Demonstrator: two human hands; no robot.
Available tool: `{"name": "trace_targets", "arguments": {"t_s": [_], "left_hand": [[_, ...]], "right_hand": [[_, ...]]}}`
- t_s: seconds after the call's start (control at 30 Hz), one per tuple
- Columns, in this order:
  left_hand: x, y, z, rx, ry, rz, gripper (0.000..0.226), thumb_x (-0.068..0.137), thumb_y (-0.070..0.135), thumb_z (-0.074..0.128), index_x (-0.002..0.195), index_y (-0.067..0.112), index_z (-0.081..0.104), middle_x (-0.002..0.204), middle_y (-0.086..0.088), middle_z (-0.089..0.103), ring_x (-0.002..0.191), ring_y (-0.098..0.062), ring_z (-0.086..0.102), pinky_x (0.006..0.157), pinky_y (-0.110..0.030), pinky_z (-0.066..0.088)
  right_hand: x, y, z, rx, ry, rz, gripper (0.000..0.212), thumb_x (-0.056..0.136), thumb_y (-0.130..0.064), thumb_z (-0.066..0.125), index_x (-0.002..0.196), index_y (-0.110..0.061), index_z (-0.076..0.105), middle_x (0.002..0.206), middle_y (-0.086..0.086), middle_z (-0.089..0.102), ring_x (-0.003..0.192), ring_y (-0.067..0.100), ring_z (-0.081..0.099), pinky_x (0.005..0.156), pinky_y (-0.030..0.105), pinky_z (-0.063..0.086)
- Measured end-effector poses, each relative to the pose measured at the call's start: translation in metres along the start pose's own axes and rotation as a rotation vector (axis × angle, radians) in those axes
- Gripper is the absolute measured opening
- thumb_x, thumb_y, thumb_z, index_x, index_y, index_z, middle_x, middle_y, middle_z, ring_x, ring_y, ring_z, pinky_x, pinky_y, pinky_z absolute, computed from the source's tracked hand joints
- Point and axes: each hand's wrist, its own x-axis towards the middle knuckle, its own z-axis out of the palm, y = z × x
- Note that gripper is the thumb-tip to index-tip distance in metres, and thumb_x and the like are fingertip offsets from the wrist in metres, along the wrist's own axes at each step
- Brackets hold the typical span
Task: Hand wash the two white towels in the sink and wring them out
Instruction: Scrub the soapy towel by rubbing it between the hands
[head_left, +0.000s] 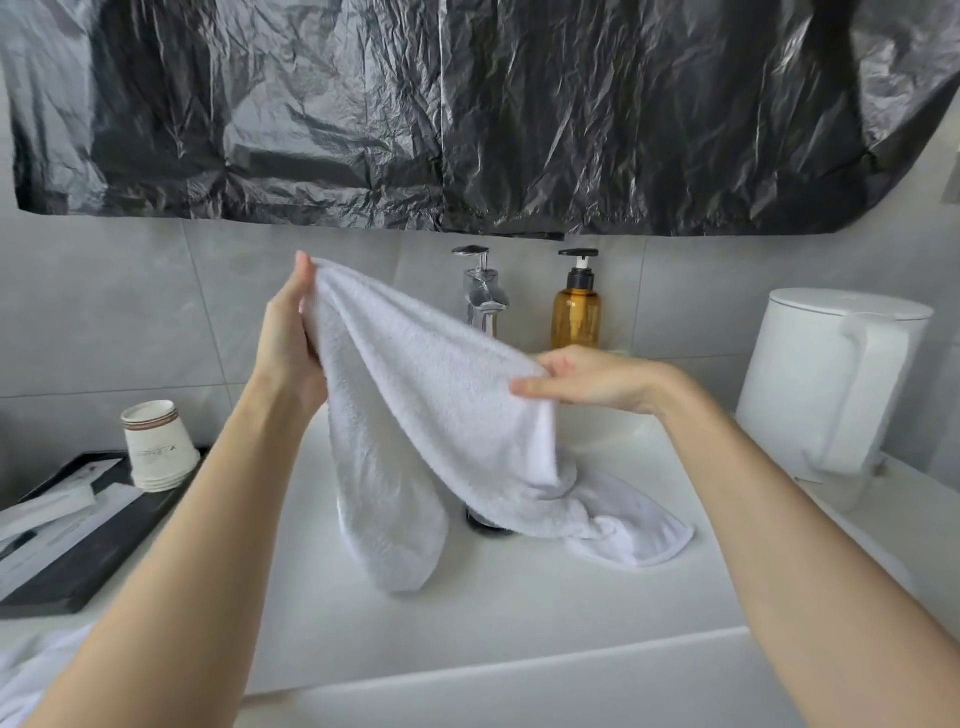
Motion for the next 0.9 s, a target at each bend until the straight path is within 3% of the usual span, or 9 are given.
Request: {"name": "trace_targets", "arguments": {"t_s": [0.1, 0.17, 0.27, 0.33, 0.43, 0.5, 0.63, 0.73, 0.9], "left_hand": [[0.009, -0.003, -0.004, 0.105, 0.073, -0.027, 0.047, 0.096, 0.057, 0.046, 0.106, 0.017, 0.067, 0.091, 0.0, 0.076, 0.09, -0.015, 0.072, 0.073, -0.031, 0.056], [0.016, -0.01, -0.004, 0.25, 0.129, 0.048, 0.038, 0.096, 0.053, 0.05, 0.112, 0.021, 0.064, 0.102, 0.003, 0.072, 0.097, -0.014, 0.069, 0.08, -0.031, 0.055], [0.019, -0.019, 0.002, 0.496, 0.153, 0.218, 0.029, 0.097, 0.044, 0.052, 0.098, 0.018, 0.064, 0.093, 0.006, 0.066, 0.084, -0.009, 0.062, 0.077, -0.028, 0.05], [0.02, -0.025, 0.004, 0.724, 0.165, 0.36, 0.036, 0.096, 0.041, 0.052, 0.091, 0.007, 0.061, 0.083, 0.003, 0.06, 0.076, -0.012, 0.054, 0.071, -0.031, 0.045], [0.019, -0.03, 0.004, 0.983, 0.226, 0.414, 0.038, 0.097, 0.042, 0.048, 0.068, 0.018, 0.046, 0.066, 0.005, 0.048, 0.068, -0.017, 0.045, 0.063, -0.036, 0.036], [0.016, -0.034, 0.007, 1.075, 0.232, 0.391, 0.039, 0.098, 0.043, 0.046, 0.066, 0.021, 0.044, 0.065, 0.004, 0.047, 0.072, -0.023, 0.046, 0.066, -0.037, 0.037], [0.015, -0.041, 0.014, 0.557, 0.143, 0.066, 0.029, 0.096, 0.039, 0.053, 0.093, 0.013, 0.065, 0.084, 0.0, 0.067, 0.077, -0.016, 0.063, 0.064, -0.027, 0.051], [0.013, -0.046, 0.015, 0.203, 0.012, -0.196, 0.052, 0.091, 0.055, 0.056, 0.117, 0.011, 0.067, 0.108, -0.011, 0.072, 0.096, -0.026, 0.071, 0.091, -0.04, 0.054], [0.002, -0.052, 0.027, 0.05, -0.124, -0.278, 0.056, 0.102, 0.054, 0.03, 0.09, 0.01, 0.063, 0.071, -0.011, 0.073, 0.064, -0.022, 0.072, 0.068, -0.036, 0.048]], "right_hand": [[-0.003, -0.01, -0.007, 0.213, 0.263, -0.148, 0.077, 0.076, -0.063, 0.065, 0.107, 0.006, 0.054, 0.091, 0.008, 0.054, 0.081, 0.019, 0.051, 0.073, 0.029, 0.045], [-0.007, -0.015, -0.014, 0.378, 0.409, -0.252, 0.044, 0.091, -0.043, 0.06, 0.103, -0.001, 0.058, 0.087, 0.003, 0.063, 0.077, 0.013, 0.06, 0.068, 0.022, 0.046], [-0.016, -0.023, -0.02, 0.636, 0.528, -0.328, 0.012, 0.097, -0.025, 0.055, 0.1, -0.016, 0.062, 0.084, -0.005, 0.072, 0.077, 0.006, 0.068, 0.07, 0.02, 0.053], [-0.018, -0.028, -0.022, 0.722, 0.55, -0.348, 0.018, 0.098, -0.027, 0.053, 0.098, -0.014, 0.065, 0.086, -0.002, 0.073, 0.08, 0.01, 0.069, 0.075, 0.024, 0.055], [-0.023, -0.035, -0.024, 0.776, 0.575, -0.323, 0.03, 0.099, -0.035, 0.05, 0.104, -0.011, 0.067, 0.098, 0.003, 0.074, 0.092, 0.015, 0.07, 0.081, 0.026, 0.056], [-0.021, -0.033, -0.023, 0.737, 0.628, -0.307, 0.03, 0.1, -0.035, 0.05, 0.104, -0.011, 0.067, 0.1, 0.003, 0.072, 0.091, 0.014, 0.068, 0.081, 0.027, 0.054], [-0.014, -0.028, -0.017, 0.628, 0.659, -0.268, 0.029, 0.101, -0.033, 0.049, 0.106, -0.009, 0.064, 0.093, 0.0, 0.069, 0.083, 0.009, 0.066, 0.074, 0.024, 0.053], [-0.016, -0.025, -0.017, 0.656, 0.651, -0.218, 0.04, 0.096, -0.043, 0.053, 0.106, -0.007, 0.066, 0.098, 0.005, 0.07, 0.087, 0.015, 0.067, 0.076, 0.026, 0.053], [-0.017, -0.021, -0.011, 0.808, 0.485, -0.074, 0.068, 0.075, -0.071, 0.061, 0.121, -0.021, 0.066, 0.113, 0.001, 0.072, 0.104, 0.017, 0.068, 0.091, 0.032, 0.05]]}}
